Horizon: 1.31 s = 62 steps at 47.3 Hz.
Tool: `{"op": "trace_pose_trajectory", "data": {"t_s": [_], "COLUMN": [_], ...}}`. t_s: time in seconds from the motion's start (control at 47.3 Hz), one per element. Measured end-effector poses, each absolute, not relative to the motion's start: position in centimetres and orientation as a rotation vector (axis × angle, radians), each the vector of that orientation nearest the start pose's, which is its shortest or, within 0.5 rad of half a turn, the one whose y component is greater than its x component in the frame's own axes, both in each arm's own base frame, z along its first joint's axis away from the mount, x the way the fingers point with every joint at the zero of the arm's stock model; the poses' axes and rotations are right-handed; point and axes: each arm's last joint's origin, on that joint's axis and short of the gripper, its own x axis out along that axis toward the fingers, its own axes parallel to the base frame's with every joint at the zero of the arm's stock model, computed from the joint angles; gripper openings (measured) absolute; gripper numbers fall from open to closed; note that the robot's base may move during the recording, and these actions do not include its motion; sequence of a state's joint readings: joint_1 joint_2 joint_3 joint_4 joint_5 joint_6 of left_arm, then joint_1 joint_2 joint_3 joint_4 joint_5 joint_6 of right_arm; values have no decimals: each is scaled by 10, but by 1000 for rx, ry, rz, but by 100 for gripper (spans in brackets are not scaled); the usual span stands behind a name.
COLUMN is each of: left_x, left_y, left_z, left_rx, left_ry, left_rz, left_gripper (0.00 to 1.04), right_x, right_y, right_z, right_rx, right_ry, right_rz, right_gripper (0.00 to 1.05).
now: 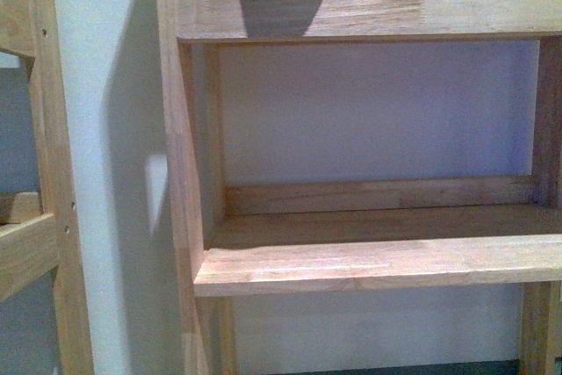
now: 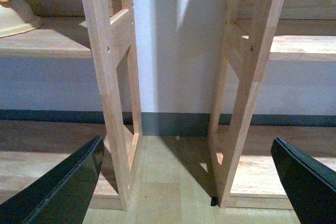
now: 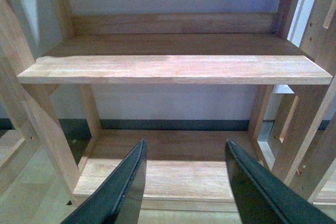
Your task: Put away toys
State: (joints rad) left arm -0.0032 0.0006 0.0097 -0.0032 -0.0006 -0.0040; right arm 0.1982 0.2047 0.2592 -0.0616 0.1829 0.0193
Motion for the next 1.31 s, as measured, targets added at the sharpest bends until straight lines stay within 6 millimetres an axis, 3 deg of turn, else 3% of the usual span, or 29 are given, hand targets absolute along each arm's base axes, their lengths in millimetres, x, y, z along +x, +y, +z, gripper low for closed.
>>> {"op": "trace_pose_trajectory", "data": {"t_s": [0.254, 1.077, 1.31], "left_x": [97, 97, 97], "left_y": [0, 0, 0], "left_z": [166, 166, 166], "left_rx": [-4, -4, -4], "left_ry": [-6, -6, -6], "left_rz": [-3, -3, -3], "left_gripper": [99, 99, 99], "right_x": [98, 98, 97], "right_y": [2, 0, 0], "right_z": [210, 167, 167], "right_rx": [7, 5, 5], "right_ry": [10, 3, -2], "right_rz": [10, 3, 3], "right_gripper": [3, 3, 3]}}
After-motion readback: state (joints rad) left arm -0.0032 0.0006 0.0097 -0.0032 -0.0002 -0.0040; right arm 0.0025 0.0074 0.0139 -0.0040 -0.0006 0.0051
